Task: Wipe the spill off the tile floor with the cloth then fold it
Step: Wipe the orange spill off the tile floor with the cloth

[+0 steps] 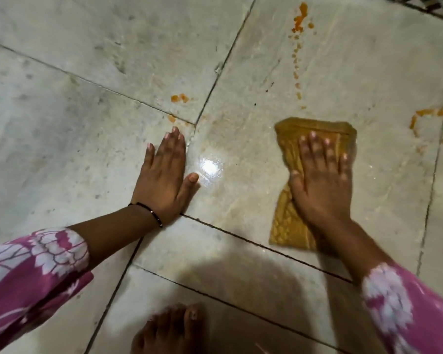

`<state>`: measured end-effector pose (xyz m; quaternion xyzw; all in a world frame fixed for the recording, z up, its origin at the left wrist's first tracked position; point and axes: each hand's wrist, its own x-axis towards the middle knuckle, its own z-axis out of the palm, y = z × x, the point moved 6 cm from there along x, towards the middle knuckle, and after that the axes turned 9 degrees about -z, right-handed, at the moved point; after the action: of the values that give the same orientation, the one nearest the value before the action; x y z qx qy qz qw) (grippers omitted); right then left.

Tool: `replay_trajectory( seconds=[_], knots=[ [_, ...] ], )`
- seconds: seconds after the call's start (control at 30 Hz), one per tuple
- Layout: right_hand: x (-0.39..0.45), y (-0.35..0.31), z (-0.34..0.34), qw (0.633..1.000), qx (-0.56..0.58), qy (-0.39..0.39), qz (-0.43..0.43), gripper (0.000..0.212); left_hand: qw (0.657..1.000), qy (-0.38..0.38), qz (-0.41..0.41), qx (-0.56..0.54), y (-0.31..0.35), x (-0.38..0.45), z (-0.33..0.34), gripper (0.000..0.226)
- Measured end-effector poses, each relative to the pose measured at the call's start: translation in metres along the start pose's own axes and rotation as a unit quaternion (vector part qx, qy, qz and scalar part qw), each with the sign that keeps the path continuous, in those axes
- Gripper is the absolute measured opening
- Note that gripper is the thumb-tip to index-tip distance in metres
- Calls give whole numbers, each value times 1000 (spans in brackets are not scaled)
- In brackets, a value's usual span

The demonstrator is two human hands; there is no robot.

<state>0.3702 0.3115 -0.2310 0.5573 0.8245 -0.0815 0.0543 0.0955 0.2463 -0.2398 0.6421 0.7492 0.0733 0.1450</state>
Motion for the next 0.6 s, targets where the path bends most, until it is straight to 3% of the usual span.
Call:
replay_trajectory(
  seconds=[0.07, 0.17, 0.27, 0.37, 0.5, 0.6],
  knots=[
    [-30, -26, 5, 1000, -1, -17, -18, 68, 998, 18, -7, -65, 2, -1, -6, 85],
    [-45, -103, 15, 990, 24, -38, -137, 73, 975, 60, -72, -201, -7, 6, -20, 88],
    [-15, -183, 16, 959, 23, -35, -282, 68, 959, 127, -143, -210, -39, 19, -32, 84],
    [55, -230, 11, 931, -33, -41, -362, 63, 946, 161, -205, -193, -70, 28, -35, 73],
    [145, -222, -3, 938, -41, -32, -343, 63, 951, 161, -214, -156, -71, 29, -33, 69],
    [186, -150, -18, 979, -17, -17, -202, 64, 958, 142, -205, -140, -68, 30, -32, 73]
  ],
)
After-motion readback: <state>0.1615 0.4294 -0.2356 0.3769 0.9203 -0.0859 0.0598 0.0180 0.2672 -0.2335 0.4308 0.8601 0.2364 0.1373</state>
